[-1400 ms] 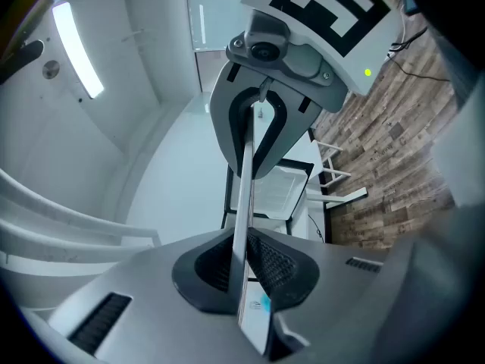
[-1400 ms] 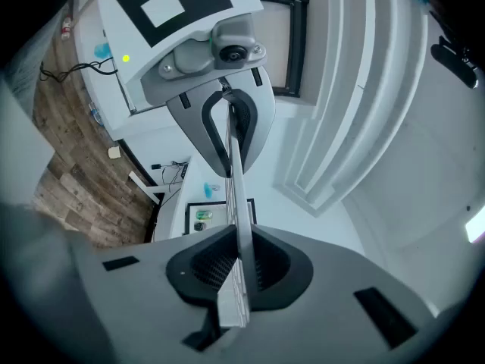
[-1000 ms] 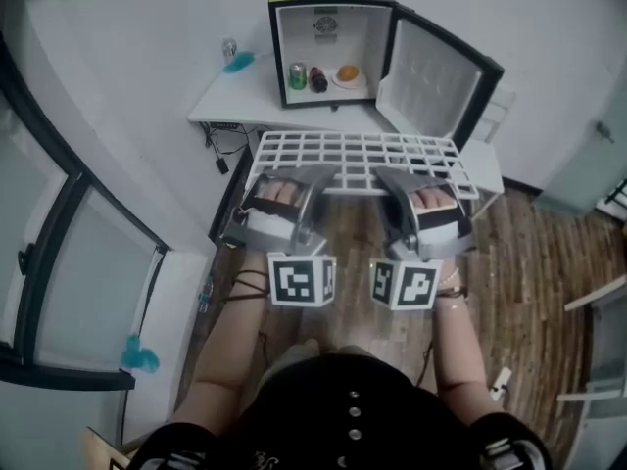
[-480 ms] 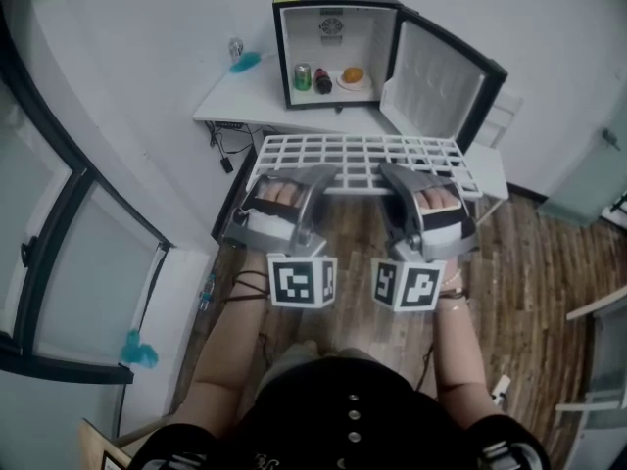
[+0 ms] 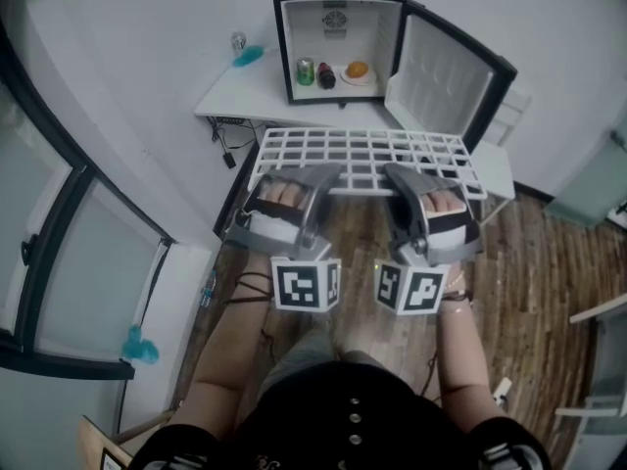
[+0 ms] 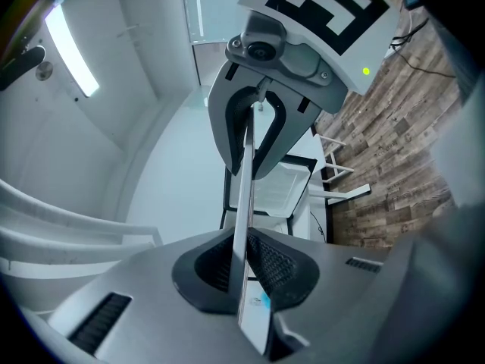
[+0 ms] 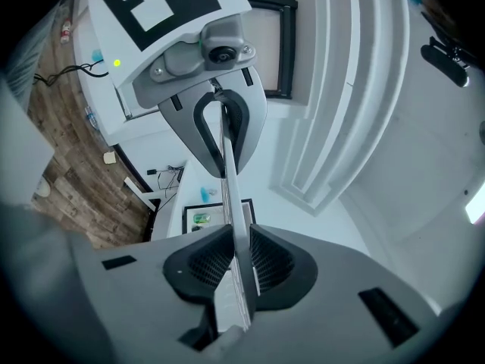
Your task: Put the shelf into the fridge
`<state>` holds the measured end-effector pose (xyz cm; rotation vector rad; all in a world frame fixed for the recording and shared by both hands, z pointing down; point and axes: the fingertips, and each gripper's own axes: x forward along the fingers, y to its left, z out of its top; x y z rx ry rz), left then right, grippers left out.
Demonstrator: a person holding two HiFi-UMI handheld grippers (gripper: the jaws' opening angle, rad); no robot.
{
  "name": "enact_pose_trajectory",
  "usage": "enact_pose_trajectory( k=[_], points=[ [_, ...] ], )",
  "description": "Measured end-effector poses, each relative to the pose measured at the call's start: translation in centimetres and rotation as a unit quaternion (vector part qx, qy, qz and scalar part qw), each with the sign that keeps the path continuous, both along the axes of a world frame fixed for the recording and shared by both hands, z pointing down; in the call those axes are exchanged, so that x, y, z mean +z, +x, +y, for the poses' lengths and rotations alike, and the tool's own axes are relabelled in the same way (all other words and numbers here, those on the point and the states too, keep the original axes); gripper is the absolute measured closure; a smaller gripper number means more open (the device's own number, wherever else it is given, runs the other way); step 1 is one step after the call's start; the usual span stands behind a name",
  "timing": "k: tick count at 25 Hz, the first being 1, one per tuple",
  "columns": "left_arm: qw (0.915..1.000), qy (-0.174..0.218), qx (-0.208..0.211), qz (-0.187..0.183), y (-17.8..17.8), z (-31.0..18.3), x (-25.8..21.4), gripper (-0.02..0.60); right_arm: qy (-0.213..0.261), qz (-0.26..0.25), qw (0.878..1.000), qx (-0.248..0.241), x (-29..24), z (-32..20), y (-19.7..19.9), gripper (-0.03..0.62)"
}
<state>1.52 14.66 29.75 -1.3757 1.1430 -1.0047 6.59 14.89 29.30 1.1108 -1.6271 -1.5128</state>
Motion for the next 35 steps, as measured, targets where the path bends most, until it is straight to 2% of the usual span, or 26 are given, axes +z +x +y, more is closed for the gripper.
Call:
enact_pose_trajectory(
  k=[7,14,17,24,35],
  points=[
    [0.9999,0.012,-0.001,0.005,-0.7,-4.6,0.0,0.545,0.002,-0.006,1.000,0.006,0.3,-4.7,-0.7,0.531],
    [0.9997,0.018,-0.001,0.015,-2.0,-12.3,-0.6,0.543,0.001,-0.010,1.000,0.009,-0.5,-12.5,-2.0,0.534],
    [0.9995,0.029,0.002,0.008,-2.2,-13.0,-0.5,0.543,0.011,-0.016,1.000,0.013,-0.3,-13.2,-2.1,0.536],
    [0.9993,0.031,0.017,0.009,-3.1,-20.7,-1.9,0.543,0.008,-0.021,0.999,0.029,-1.5,-20.7,-3.0,0.537],
    [0.9991,0.032,0.025,-0.008,-5.8,-26.7,-1.7,0.543,0.008,-0.025,0.999,0.035,-1.2,-26.6,-5.7,0.537]
  ],
)
